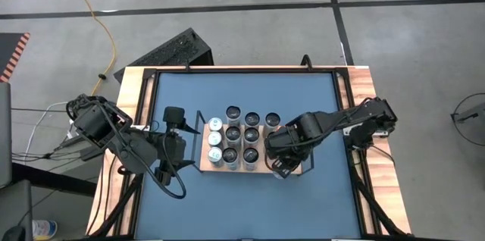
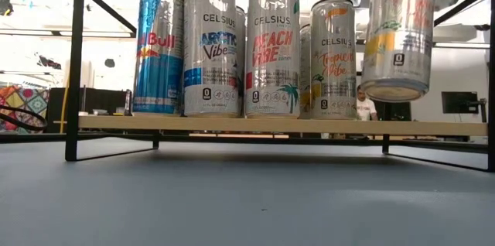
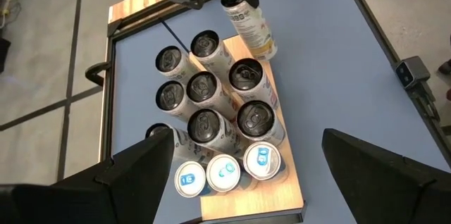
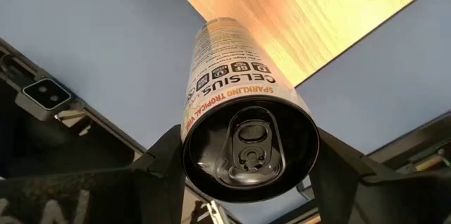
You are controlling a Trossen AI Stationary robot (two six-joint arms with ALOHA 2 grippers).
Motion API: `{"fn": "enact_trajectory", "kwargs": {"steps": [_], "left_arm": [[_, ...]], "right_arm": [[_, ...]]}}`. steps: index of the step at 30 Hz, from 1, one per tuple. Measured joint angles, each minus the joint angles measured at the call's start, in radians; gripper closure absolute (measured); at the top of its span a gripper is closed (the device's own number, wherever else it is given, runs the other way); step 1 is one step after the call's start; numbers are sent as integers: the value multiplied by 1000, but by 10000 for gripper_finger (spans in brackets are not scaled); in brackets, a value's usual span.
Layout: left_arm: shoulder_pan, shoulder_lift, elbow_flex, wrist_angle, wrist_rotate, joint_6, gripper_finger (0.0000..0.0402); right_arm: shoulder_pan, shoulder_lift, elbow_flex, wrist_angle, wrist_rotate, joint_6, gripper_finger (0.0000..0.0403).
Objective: Place canned beverage on shelf
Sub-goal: Put the yellow soda can on the shelf aligned with the other yellow soda cans
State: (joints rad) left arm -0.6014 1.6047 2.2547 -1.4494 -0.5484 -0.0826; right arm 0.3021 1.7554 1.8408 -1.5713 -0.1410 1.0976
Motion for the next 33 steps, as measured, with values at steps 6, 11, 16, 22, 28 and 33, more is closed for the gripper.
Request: {"fn": "enact_trajectory", "kwargs": {"steps": [6,11,16,22,28,33], "left_arm": [[0,0,0,0,0,-1,54],[0,0,0,0,0,-1,54],[0,0,0,0,2,-1,54],[0,0,0,0,2,-1,54],[0,0,0,0,2,-1,54],[0,0,0,-1,2,-1,54]], "right_arm": [[-19,0,0,0,17,-24,191],[-45,0,0,0,41,-33,191],[-49,0,0,1,40,-37,191],[-41,0,0,1,37,-37,186],[-44,1,-22,1,15,-75,177],[-47,1,-30,0,-23,-127,173]]}}
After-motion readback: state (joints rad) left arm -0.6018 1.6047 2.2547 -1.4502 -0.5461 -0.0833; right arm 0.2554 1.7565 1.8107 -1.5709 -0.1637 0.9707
